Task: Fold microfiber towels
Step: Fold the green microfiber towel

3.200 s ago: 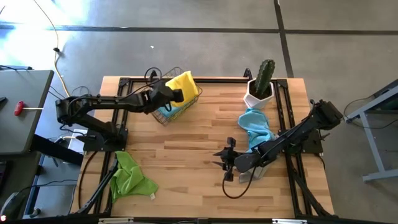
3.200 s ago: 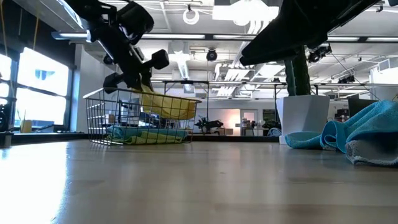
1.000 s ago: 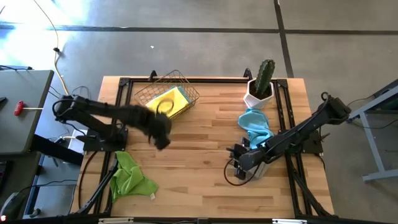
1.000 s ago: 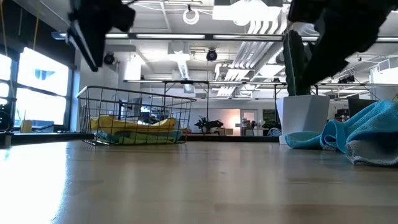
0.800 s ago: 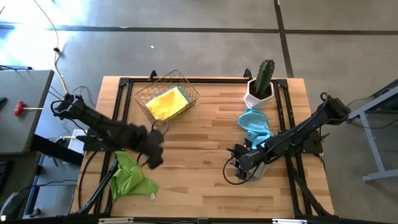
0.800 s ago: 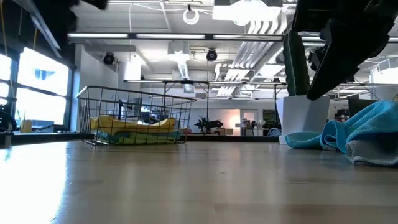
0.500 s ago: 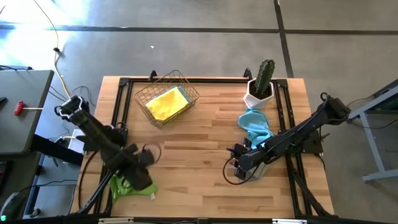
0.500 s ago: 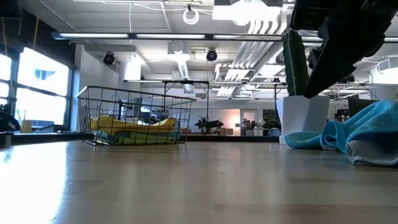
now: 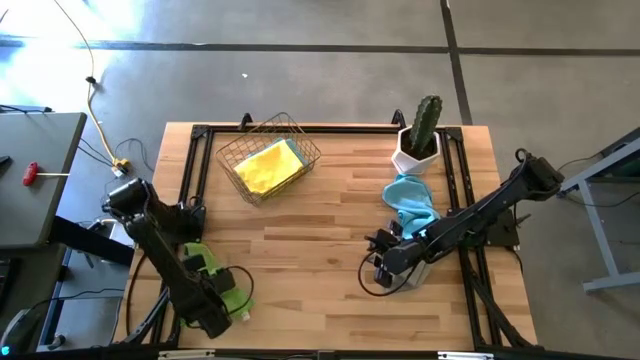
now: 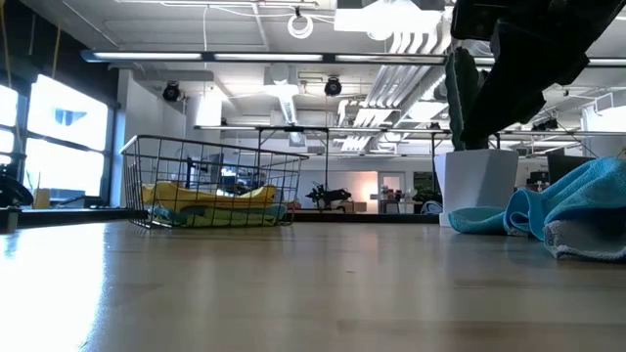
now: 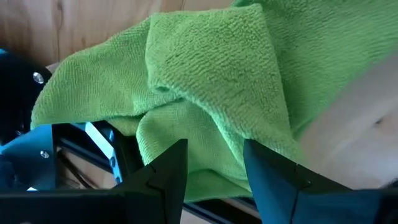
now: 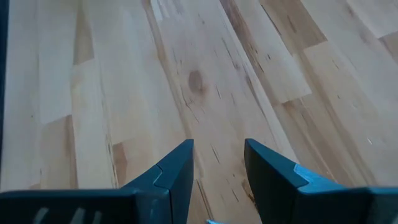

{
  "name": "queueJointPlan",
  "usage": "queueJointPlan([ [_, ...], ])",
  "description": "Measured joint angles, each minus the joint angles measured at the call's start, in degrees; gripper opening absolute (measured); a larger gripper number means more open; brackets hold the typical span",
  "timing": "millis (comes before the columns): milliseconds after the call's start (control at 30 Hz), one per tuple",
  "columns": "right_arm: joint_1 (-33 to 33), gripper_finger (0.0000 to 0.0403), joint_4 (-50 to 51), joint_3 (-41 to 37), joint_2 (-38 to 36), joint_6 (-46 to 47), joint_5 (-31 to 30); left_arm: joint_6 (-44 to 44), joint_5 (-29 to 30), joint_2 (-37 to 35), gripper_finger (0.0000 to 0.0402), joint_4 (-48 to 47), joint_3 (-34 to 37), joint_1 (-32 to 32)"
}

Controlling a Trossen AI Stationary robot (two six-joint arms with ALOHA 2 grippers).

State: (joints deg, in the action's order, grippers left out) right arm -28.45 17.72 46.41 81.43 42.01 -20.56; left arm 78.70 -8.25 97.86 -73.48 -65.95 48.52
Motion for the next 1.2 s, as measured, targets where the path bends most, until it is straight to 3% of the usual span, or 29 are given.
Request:
queueJointPlan([
  [233, -1.07, 0.0134, -0.39, 0.0, 0.0, -0.01, 0.04, -3.28, 2.05, 5.16, 0.0145, 3.69, 0.0, -0.44],
  [467, -2.09, 0.0134, -0.81, 0.0, 0.0, -0.01, 0.07, -15.38, 7.91, 8.97, 0.0145, 15.69, 0.0, -5.56],
  [700, -2.38, 0.0134, -1.15, 0.0, 0.0, -0.01, 0.09, -36.18, 19.34, 9.27, 0.0145, 30.84, 0.0, -16.59],
  [867, -2.38, 0.0134, -2.06, 0.0, 0.0, -0.01, 0.09, -54.44, 26.91, 9.27, 0.0145, 48.92, 0.0, -26.91],
  [1067, -2.38, 0.0134, -2.75, 0.0, 0.0, -0.03, -1.13, -68.61, 28.81, 9.13, 0.0145, 68.42, -0.02, -37.42],
  [1200, -2.38, 0.0134, -4.58, 0.0, 0.0, -0.73, -6.38, -69.34, 26.1, 6.12, 0.0145, 70.91, -0.02, -40.49],
])
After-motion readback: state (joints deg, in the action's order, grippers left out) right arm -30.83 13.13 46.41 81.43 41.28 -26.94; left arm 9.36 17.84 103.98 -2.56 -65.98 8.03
